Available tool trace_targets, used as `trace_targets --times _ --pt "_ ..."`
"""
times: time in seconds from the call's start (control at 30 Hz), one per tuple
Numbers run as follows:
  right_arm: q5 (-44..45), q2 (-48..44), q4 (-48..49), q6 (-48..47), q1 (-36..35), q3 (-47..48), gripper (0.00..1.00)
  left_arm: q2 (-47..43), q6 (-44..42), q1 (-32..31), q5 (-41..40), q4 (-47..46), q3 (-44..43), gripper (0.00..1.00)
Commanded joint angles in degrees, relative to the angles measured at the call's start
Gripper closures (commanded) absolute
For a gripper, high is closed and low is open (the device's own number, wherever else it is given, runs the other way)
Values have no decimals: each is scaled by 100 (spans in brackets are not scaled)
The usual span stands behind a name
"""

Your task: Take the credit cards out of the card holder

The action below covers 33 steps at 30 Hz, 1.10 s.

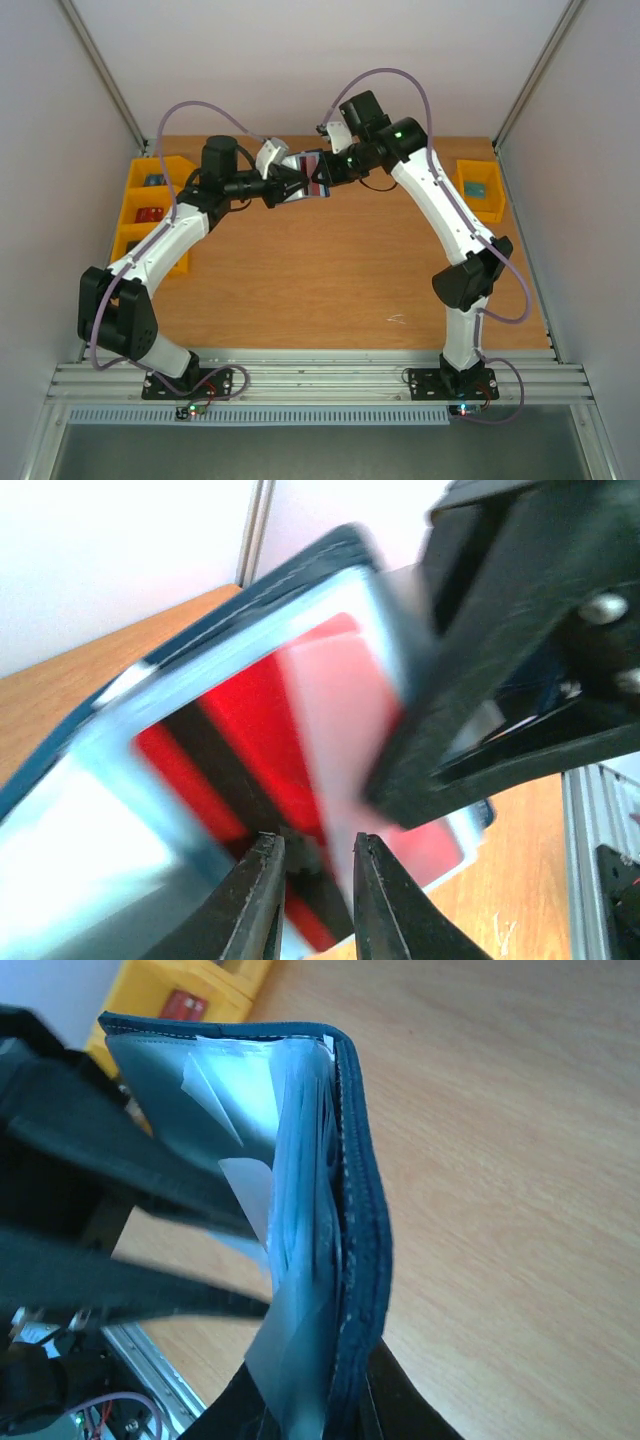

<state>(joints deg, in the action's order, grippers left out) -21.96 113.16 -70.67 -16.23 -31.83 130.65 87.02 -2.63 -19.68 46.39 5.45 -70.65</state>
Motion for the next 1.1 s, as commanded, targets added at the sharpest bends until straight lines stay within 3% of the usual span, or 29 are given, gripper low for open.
trace_targets --times 0.0,0.2,0.33,0.73,0.87,1.07 --pt "-455 -357 351 -351 63 -169 99 1 582 304 531 -446 48 79" --pt "-1062 -750 941 -534 64 -693 99 101 575 315 388 -451 -78 78" --pt "-1247 -1030 1265 -607 100 -1048 99 20 873 318 785 -885 -57 71" --pt "-2563 -1858 1710 -1258 111 -1542 99 -406 3122 310 1887 -3366 302 58" --pt "-2793 -2121 1624 -1349 100 -1663 99 -845 3186 99 2037 -3160 487 61" --pt "-2700 -2988 1815 -1391 -170 -2569 99 -1532 3062 -384 1954 -2274 845 61"
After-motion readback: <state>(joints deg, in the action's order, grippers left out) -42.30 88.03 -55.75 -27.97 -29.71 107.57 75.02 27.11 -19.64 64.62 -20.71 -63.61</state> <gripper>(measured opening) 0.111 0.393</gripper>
